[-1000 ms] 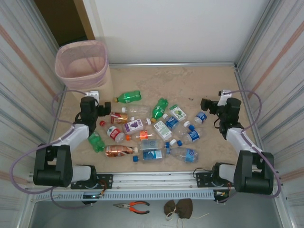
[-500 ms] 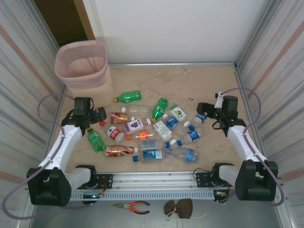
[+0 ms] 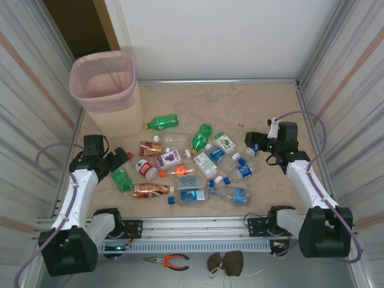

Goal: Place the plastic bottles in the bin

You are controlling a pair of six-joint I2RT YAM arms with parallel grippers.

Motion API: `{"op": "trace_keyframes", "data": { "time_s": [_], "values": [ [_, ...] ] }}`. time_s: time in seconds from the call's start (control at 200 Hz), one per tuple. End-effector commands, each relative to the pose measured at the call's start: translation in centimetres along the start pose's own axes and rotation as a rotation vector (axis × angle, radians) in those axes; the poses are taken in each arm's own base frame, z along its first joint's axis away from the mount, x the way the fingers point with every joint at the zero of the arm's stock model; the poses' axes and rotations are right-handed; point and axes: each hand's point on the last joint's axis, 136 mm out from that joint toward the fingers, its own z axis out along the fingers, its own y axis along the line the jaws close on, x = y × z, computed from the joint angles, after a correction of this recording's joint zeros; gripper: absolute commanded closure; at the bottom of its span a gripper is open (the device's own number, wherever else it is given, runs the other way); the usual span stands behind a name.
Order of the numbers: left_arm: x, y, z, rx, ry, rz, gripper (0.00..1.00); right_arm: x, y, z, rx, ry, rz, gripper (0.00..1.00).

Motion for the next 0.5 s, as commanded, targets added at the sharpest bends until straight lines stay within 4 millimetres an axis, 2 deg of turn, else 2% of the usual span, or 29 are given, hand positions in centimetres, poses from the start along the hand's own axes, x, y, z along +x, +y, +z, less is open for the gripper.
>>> {"op": "trace_keyframes", "data": {
  "time_s": [0.0, 0.145, 0.291, 0.491],
  "values": [
    [2.7, 0.8, 1.2, 0.014, 0.072, -0.127, 0.01, -1.1, 1.1, -0.8, -0.033, -0.015, -0.013, 0.03],
    [4.0, 1.8, 2.3, -0.014, 0.096, -0.166, 0.01, -1.2, 1.6, -0.8, -0.048, -0.006, -0.016, 0.03],
    [4.8, 1.9, 3.3, -0.009, 0.127, -0.159, 0.04, -1.2, 1.9, -1.0, -0.055, -0.007, -0.023, 0.02],
    [4.6, 1.5, 3.8, 0.019, 0.113, -0.148, 0.20, -1.5, 2.2, -1.3, -0.070, -0.015, -0.027, 0.02]
  ]
}}
